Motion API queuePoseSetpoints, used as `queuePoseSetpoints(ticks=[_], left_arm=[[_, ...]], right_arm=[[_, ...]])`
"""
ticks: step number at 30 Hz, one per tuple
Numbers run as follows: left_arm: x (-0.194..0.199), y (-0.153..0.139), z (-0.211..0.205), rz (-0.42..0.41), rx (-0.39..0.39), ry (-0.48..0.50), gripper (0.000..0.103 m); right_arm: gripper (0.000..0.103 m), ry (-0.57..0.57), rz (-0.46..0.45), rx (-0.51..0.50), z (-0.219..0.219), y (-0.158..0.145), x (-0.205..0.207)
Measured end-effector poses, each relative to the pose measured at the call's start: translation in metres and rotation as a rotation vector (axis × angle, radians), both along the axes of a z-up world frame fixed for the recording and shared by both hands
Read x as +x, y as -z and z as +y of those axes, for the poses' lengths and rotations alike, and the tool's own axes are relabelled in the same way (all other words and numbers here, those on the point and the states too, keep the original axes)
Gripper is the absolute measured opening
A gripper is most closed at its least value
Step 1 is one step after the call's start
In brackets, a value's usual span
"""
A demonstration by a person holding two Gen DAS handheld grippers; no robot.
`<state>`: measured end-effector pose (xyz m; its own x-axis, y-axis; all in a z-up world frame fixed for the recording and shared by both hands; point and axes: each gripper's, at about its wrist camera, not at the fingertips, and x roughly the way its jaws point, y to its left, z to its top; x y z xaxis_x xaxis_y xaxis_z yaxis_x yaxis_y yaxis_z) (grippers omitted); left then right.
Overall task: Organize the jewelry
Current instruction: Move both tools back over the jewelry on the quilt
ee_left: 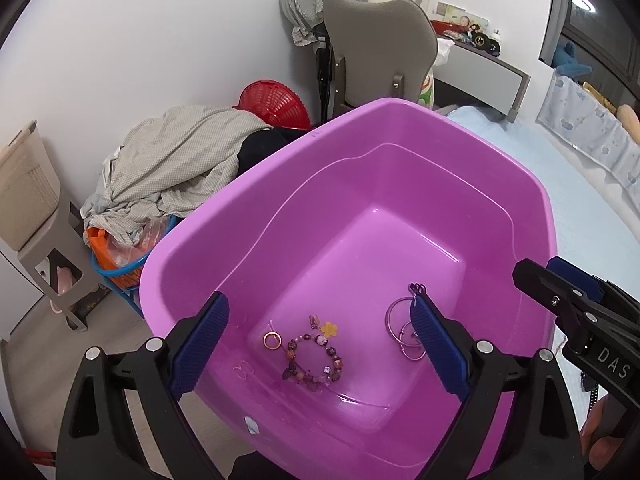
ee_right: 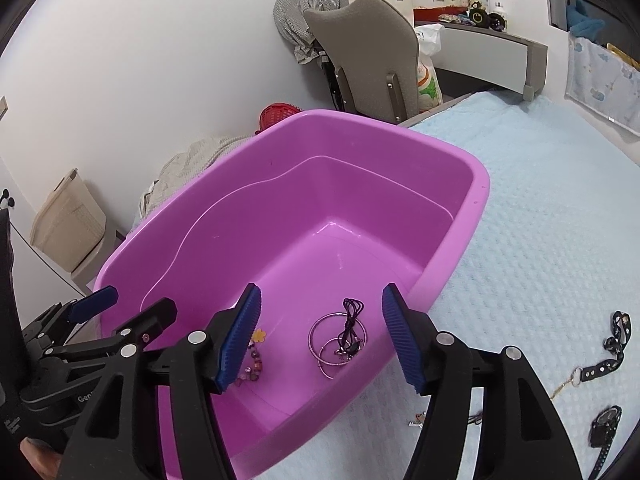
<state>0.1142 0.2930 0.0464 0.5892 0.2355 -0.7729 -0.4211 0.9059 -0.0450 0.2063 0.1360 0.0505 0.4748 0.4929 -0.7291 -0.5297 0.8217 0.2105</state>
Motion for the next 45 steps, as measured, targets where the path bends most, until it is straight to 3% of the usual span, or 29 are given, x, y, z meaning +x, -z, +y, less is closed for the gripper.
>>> queuePoseSetpoints(ticks=[20,45], left_arm=[[-0.022,-0.011,-0.028,-0.02,0.004,0.033,0.091],[-0.059,-0.025,-0.112,-0.057,-0.01,0.182,0.091]], right_arm=[[0.063,0.081,-0.014,0.08,-0.059,-0.003,-0.039],[0.065,0.216,-0.053,0.157,-0.148,-0.009,-0.108]])
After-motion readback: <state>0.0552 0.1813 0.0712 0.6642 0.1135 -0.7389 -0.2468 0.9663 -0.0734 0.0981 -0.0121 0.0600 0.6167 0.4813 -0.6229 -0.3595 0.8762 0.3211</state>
